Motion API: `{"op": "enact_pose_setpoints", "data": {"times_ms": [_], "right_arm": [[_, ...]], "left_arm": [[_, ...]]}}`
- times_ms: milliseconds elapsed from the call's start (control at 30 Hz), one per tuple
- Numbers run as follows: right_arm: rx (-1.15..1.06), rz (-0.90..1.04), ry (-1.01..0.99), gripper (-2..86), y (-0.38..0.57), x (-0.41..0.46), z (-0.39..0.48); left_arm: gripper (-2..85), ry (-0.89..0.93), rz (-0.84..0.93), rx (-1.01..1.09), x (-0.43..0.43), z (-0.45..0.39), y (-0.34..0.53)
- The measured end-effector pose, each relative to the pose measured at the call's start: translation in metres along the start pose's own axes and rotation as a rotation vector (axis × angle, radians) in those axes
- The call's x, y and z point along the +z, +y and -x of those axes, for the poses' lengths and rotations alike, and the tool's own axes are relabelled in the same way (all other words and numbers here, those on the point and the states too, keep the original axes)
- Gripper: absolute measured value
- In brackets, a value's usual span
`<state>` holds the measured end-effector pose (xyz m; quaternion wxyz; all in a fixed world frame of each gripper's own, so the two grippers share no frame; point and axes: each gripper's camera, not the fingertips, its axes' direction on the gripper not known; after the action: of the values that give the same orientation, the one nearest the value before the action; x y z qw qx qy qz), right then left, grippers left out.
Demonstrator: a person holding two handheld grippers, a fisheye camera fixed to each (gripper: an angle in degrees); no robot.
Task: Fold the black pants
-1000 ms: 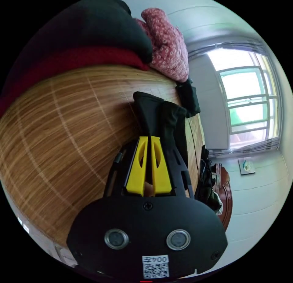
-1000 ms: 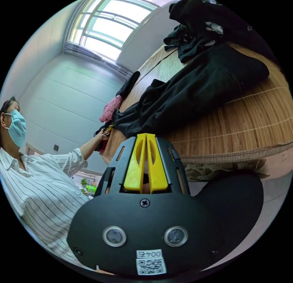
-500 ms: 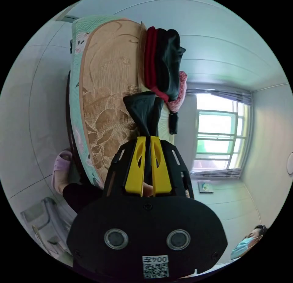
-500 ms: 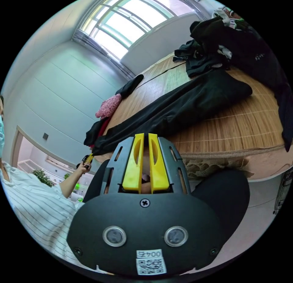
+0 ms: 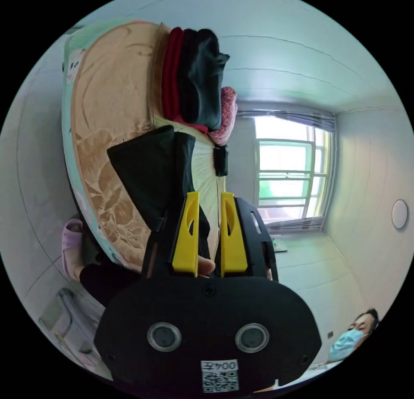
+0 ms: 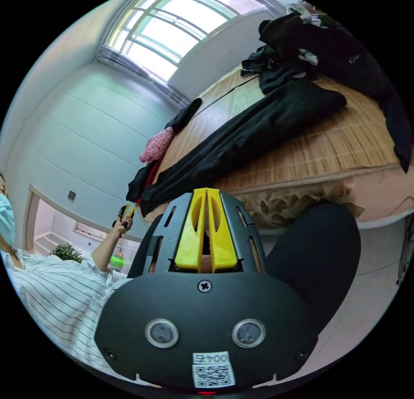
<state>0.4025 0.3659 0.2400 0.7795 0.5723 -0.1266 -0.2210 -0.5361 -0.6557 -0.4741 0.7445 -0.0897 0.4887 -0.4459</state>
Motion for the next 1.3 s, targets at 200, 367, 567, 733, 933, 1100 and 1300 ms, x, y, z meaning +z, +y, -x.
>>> {"op": "enact_pose_setpoints", "data": {"times_ms": [200,367,567,733,933,1100,1300], "right_arm": [[0.082,-0.045,0.027,-0.7,0.019,-0.023,-0.016],[0.051,0.003,0.078,-0.7,0.015,-0.022,-0.011],[0.072,0.015,0.069,-0.7,0.012,-0.027,-0.016],[0.121,-0.014,0.039,-0.7,0.011,-0.036,-0.025],[0.139,-0.033,0.015,-0.7,0.012,-0.041,-0.028],[0.135,-0.030,0.005,-0.7,0.011,-0.040,-0.029],[0.157,-0.057,-0.036,-0.8,0.011,-0.040,-0.034]], "left_arm": [[9.3,-0.141,0.033,-0.015,0.078,-0.035,-0.014],[10.3,-0.232,0.053,-0.003,0.123,-0.050,-0.008],[9.4,-0.271,0.058,0.040,0.165,-0.061,0.001],[4.6,-0.315,0.059,0.052,0.189,-0.066,0.005],[2.9,-0.313,0.010,0.167,0.165,-0.150,0.051],[2.8,-0.325,-0.021,0.292,0.121,-0.187,0.105],[2.9,-0.348,0.022,0.131,0.096,0.026,0.096]]}}
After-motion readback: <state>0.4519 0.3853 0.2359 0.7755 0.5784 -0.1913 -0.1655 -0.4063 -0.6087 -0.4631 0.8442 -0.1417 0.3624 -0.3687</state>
